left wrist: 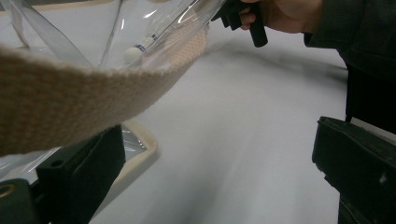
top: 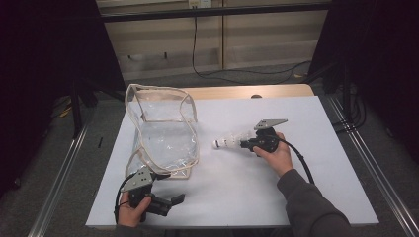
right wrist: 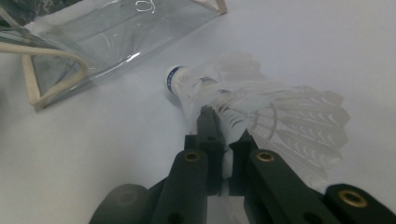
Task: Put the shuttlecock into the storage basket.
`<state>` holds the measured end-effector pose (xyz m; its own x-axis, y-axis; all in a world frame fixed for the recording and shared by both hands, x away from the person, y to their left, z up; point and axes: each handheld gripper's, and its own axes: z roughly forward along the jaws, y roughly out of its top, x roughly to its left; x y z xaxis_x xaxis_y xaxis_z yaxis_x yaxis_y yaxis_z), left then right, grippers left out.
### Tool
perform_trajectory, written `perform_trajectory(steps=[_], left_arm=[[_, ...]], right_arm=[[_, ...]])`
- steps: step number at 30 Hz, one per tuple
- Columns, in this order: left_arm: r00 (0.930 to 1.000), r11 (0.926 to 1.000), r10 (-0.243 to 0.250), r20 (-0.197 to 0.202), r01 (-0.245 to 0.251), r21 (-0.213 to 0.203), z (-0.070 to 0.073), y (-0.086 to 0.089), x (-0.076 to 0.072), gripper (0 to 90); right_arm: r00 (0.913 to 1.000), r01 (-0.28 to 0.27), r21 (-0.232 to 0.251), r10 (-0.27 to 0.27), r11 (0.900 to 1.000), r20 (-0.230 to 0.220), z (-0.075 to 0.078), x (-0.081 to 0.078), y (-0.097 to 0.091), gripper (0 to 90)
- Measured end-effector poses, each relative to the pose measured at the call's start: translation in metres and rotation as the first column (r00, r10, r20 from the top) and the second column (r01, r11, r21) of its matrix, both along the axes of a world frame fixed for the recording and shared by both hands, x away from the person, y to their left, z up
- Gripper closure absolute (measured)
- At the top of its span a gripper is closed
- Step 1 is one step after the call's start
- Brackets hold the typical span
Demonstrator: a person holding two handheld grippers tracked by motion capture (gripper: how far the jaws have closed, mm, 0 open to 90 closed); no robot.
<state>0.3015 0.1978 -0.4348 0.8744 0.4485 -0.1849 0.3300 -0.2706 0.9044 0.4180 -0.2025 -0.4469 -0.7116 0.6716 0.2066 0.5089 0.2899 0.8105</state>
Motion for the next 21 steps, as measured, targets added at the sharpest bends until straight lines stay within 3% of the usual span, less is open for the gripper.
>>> perform_trajectory(steps=[7, 16, 21], left_arm=[[1.0000, 1.0000, 0.000, 0.002, 0.000, 0.002, 0.0000, 0.0001, 0.0000, 2.6], [1.0000, 1.0000, -0.001, 0.002, 0.001, 0.004, 0.0000, 0.0003, 0.0001, 2.7], [1.0000, 1.0000, 0.000, 0.001, 0.000, 0.004, 0.0001, 0.0002, 0.0001, 2.7]], right_arm=[[0.9995, -0.030, 0.008, 0.030, 0.9995, -0.004, 0.0011, -0.0037, 0.0056, 88.2], [0.9998, -0.014, 0.003, 0.014, 0.9999, -0.012, -0.0026, -0.0009, 0.0050, 87.3], [1.0000, -0.001, -0.014, 0.001, 0.9999, -0.008, -0.0031, -0.0006, 0.0043, 82.1]])
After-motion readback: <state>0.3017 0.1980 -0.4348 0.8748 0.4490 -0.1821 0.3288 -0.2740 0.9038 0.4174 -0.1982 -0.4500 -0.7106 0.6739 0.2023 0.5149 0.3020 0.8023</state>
